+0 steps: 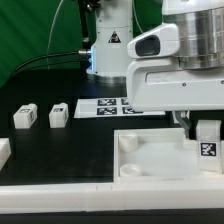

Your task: Assemble one leg

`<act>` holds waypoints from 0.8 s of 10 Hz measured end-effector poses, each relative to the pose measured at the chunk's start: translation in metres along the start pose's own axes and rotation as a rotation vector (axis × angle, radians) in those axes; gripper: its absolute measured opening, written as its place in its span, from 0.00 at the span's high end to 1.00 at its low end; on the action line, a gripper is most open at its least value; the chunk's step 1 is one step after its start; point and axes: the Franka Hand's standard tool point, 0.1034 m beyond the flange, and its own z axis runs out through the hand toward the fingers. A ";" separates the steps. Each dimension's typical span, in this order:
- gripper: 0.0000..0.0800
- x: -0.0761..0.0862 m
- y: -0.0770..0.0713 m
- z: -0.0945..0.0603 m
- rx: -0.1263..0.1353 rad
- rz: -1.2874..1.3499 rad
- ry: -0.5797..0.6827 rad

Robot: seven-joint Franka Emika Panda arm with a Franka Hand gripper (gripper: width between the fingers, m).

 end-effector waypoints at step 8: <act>0.63 -0.001 0.002 0.001 0.024 0.902 -0.032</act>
Offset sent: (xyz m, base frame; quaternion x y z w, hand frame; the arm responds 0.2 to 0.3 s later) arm -0.0020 -0.0023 -0.0022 0.0048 0.0034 0.3286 0.9444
